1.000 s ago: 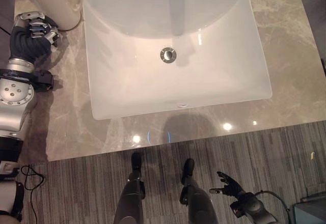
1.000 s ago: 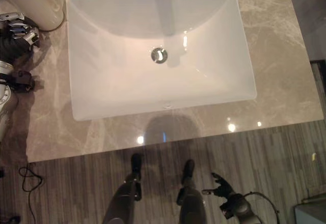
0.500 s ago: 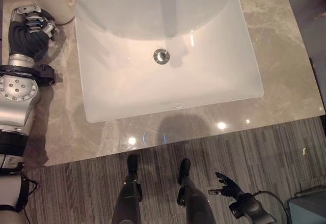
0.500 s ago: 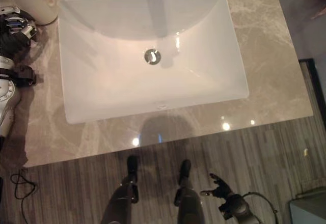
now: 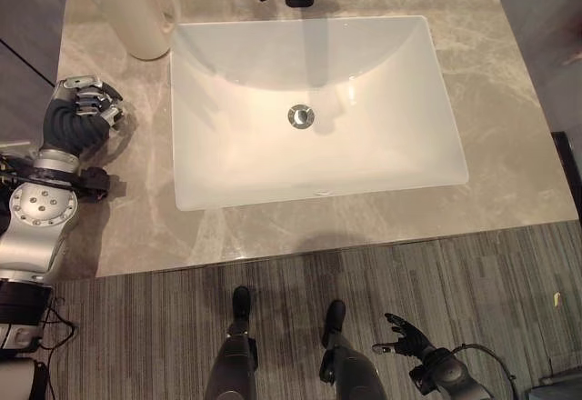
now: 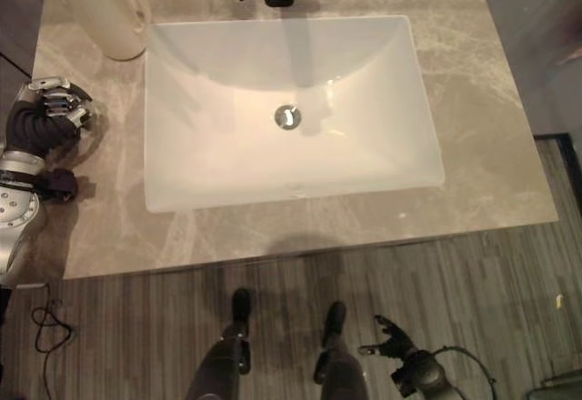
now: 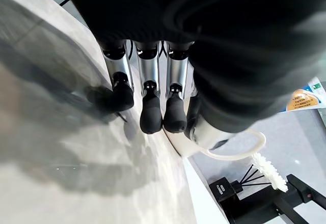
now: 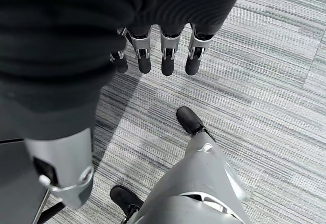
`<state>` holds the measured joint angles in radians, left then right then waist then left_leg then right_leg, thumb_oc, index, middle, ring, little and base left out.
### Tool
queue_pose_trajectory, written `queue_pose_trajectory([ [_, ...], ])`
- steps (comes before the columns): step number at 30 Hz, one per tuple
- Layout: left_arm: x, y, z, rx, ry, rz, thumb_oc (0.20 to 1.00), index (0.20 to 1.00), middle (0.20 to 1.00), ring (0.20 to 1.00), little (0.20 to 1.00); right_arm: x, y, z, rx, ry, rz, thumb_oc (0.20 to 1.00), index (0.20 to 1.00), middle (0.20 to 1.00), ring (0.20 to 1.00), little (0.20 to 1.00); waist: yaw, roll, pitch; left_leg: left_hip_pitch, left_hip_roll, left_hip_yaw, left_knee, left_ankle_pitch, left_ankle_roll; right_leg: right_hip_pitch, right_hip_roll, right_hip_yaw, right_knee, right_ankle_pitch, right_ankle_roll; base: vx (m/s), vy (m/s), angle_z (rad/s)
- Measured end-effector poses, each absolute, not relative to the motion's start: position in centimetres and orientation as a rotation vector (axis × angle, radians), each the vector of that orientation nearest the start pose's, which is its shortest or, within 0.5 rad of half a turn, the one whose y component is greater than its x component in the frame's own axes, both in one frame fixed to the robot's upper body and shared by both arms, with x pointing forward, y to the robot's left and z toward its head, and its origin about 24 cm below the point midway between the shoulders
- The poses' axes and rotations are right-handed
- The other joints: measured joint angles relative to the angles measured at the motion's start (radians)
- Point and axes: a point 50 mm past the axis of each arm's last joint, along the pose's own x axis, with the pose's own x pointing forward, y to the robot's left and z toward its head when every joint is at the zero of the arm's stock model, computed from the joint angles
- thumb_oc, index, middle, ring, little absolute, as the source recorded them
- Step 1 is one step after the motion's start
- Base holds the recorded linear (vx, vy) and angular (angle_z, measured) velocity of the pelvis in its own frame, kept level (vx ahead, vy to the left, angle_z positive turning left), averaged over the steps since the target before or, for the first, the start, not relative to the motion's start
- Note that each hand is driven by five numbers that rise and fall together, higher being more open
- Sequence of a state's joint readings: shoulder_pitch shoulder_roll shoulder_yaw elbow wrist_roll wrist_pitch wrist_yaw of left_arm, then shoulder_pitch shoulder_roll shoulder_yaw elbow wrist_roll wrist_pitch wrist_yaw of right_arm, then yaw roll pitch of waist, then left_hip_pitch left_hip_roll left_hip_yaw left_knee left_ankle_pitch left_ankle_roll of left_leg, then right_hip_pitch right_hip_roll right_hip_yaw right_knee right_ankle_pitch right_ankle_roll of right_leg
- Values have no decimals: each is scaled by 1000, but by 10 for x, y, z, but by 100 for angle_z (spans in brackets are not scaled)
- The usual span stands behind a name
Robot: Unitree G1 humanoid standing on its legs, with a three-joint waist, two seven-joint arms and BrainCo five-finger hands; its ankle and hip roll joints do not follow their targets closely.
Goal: Put brush and paste in cup on sink, flatten towel.
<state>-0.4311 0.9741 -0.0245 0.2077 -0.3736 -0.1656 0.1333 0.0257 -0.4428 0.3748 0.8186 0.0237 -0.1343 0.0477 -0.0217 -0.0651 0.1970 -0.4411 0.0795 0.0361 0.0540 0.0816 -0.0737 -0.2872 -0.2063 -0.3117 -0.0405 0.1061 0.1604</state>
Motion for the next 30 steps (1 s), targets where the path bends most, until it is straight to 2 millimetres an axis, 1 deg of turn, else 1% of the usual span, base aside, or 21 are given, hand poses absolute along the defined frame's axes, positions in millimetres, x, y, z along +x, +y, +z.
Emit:
queue_pose_trajectory([
  [2, 302, 305, 233, 556, -463, 199, 200, 200, 200, 200, 200, 159, -239, -112, -505, 788, 238, 1000, 1000, 1000, 1000, 1000, -2, 0, 0, -2, -2, 1, -5, 0, 0, -3, -2, 0, -3, 0, 0, 0, 0, 0],
  [6, 312, 295, 251, 554, -515, 183, 200, 200, 200, 200, 200, 160, -239, -111, -506, 782, 237, 1000, 1000, 1000, 1000, 1000, 2, -1, 0, -25, -1, -1, -18, 13, -1, -24, 2, -7, -10, 4, -1, 0, -1, 4],
  [8, 321, 292, 261, 551, -529, 188, 200, 200, 200, 200, 200, 160, -239, -111, -507, 781, 238, 1000, 1000, 1000, 1000, 1000, -7, 0, 0, -26, -3, 1, -28, 19, 1, -28, 2, -7, -15, 7, -1, 0, 0, 0],
  [9, 323, 293, 265, 555, -533, 196, 200, 200, 200, 200, 200, 161, -239, -111, -506, 775, 237, 1000, 1000, 1000, 1000, 1000, -23, 0, 0, -26, -3, 2, -31, 19, 1, -29, 1, -7, -16, 7, -1, 0, 0, 0],
  [12, 329, 291, 273, 558, -542, 200, 200, 200, 200, 200, 200, 160, -239, -111, -506, 779, 237, 1000, 1000, 1000, 1000, 1000, -33, -1, 0, -25, -2, 10, -40, 19, 1, -39, 1, 3, -17, 7, -1, 0, 26, -8],
  [15, 328, 296, 281, 570, -553, 221, 200, 200, 200, 200, 200, 160, -239, -111, -505, 776, 238, 1000, 1000, 1000, 1000, 1000, -53, -2, 3, -19, -1, 29, -51, 19, 1, -48, 1, 18, -19, 9, -1, 3, 36, -16],
  [19, 330, 298, 292, 579, -580, 244, 200, 200, 200, 200, 200, 161, -239, -110, -504, 771, 238, 1000, 1000, 1000, 1000, 1000, -51, -7, 15, -16, 0, 58, -60, 20, 0, -66, 1, 47, -24, 16, -1, -4, 20, -16],
  [22, 332, 298, 300, 577, -596, 266, 200, 200, 200, 200, 200, 161, -238, -110, -498, 768, 236, 1000, 1000, 1000, 1000, 1000, -57, -9, 17, -17, 0, 64, -69, 21, 0, -68, 1, 54, -43, 28, 1, 9, 5, -8],
  [24, 334, 296, 309, 566, -613, 271, 200, 200, 200, 200, 200, 161, -238, -110, -486, 766, 229, 1000, 1000, 1000, 1000, 1000, -63, -9, 19, -20, 0, 64, -80, 27, -1, -76, 2, 54, -43, 28, 1, 0, 0, 0],
  [25, 334, 299, 318, 571, -625, 286, 200, 200, 200, 200, 200, 162, -238, -109, -480, 760, 227, 1000, 1000, 1000, 1000, 1000, -69, -10, 24, -21, 1, 64, -93, 34, -3, -83, 3, 54, -43, 28, 1, 0, 0, 0],
  [26, 333, 300, 323, 578, -632, 294, 200, 200, 200, 200, 200, 162, -238, -109, -469, 758, 221, 1000, 1000, 1000, 1000, 1000, -73, -12, 26, -23, 1, 66, -95, 35, -3, -88, 3, 55, -43, 28, 1, 0, 0, 0],
  [30, 336, 302, 343, 564, -657, 329, 200, 200, 200, 200, 200, 163, -238, -109, -468, 751, 218, 1000, 1000, 1000, 1000, 1000, -76, -17, 29, -43, 6, 71, -95, 36, -5, -110, 7, 58, -43, 30, 0, 2, 0, -1],
])
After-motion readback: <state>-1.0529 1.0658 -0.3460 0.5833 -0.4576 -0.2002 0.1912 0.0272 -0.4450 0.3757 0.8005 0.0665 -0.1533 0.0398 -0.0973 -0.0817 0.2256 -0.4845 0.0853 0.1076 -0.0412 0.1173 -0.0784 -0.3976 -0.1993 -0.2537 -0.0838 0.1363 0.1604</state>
